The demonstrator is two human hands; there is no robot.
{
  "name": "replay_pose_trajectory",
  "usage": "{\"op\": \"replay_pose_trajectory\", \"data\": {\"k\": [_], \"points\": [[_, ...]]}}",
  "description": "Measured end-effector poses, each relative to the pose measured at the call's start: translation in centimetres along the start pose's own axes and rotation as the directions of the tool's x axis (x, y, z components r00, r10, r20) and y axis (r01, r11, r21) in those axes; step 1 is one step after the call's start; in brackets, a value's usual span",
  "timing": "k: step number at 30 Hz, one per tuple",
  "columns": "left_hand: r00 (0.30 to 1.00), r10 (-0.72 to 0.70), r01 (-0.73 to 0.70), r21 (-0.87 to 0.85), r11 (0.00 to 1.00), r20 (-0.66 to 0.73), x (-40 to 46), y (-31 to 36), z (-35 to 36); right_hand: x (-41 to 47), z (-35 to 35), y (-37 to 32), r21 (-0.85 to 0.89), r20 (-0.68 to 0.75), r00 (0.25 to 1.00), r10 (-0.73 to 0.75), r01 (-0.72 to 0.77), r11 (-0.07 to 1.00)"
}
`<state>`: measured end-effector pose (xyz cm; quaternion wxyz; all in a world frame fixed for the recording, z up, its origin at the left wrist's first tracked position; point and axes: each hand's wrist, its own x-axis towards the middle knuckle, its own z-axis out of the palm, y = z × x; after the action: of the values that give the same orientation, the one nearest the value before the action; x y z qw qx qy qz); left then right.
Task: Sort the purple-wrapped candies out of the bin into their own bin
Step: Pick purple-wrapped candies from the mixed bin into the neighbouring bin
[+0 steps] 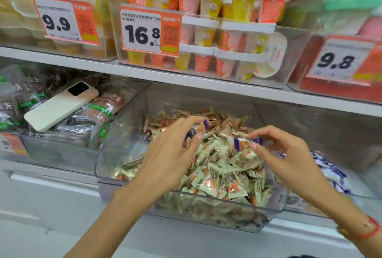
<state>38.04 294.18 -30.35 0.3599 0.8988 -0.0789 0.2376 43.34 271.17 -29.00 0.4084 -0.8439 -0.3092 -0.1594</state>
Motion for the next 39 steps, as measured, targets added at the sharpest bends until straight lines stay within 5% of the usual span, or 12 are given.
{"op": "replay_pose_trajectory", "data": {"k": [6,10,14,16,20,24,27,30,35,39], "points": [[0.922,0.305,-0.354,0.199,0.914,0.239,5.9,8.1,9.0,-3.8,-6.8,7.6,-0.113,-0.325,0.934,0.15,-0.196,0.974],[0.862,0.329,-0.459,0.319,0.829,0.385,9.3,10.7,14.7,-3.7,-8.5,12.1,-0.136,-0.412,0.887,0.208,-0.286,0.949],[0.852,0.218,-0.427,0.39,0.816,0.476,10.1,10.3,16.0,-4.1,-7.7,14.9,-0.323,0.049,0.944,0.326,-0.294,0.9],[0.891,0.243,-0.375,0.318,0.871,0.384,9.4,9.6,14.3,-4.8,-7.5,15.2,-0.364,0.119,0.942,0.315,-0.253,0.896],[0.958,0.266,-0.286,0.301,0.91,0.106,6.2,6.3,7.8,-4.9,-7.6,12.0,-0.381,-0.155,0.977,0.148,-0.198,0.903],[0.942,0.212,-0.099,0.391,0.915,-0.259,2.5,0.7,1.4,-2.2,-4.5,5.9,-0.205,-0.172,0.983,-0.069,0.033,0.978],[0.907,0.107,0.093,0.44,0.893,-0.408,0.2,-3.2,-2.1,0.9,-0.3,1.7,-0.137,-0.027,0.984,-0.177,0.172,0.976],[0.909,-0.046,0.258,0.472,0.843,-0.415,-0.9,-5.9,-4.5,4.7,4.4,-1.8,-0.153,0.285,0.936,-0.205,0.255,0.955],[0.894,-0.255,0.403,0.414,0.816,-0.369,-2.6,-7.3,-6.4,10.3,12.4,-4.0,-0.241,0.642,0.747,-0.171,0.408,0.88],[0.9,-0.242,0.384,0.394,0.835,-0.363,-3.1,-7.7,-6.8,12.7,17.7,-3.9,-0.313,0.846,0.519,0.122,0.298,0.902]]}}
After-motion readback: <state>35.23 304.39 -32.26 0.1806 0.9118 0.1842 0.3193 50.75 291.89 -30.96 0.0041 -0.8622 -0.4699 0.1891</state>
